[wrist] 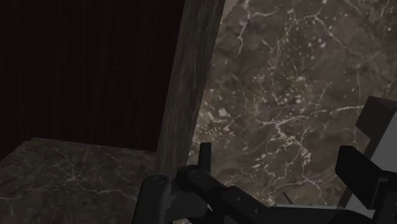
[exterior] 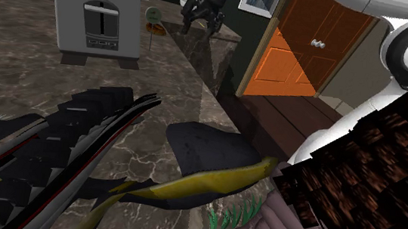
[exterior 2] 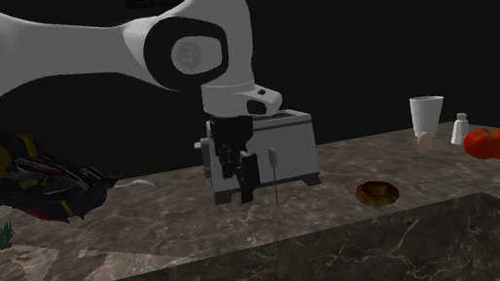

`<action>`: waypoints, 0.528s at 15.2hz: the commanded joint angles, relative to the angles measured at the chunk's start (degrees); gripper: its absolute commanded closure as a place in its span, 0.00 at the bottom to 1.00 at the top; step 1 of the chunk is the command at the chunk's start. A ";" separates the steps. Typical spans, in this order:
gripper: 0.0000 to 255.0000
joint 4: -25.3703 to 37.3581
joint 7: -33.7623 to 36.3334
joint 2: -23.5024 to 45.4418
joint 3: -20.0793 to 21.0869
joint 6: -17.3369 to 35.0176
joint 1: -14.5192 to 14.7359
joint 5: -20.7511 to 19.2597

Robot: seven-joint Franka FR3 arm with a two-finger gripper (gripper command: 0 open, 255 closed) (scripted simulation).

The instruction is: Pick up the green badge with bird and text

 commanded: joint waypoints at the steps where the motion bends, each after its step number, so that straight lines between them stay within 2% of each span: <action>1: 0.00 5.55 0.96 4.43 0.57 -0.03 0.38 0.03; 8: 0.00 26.96 4.23 19.74 2.10 -2.58 1.91 -0.86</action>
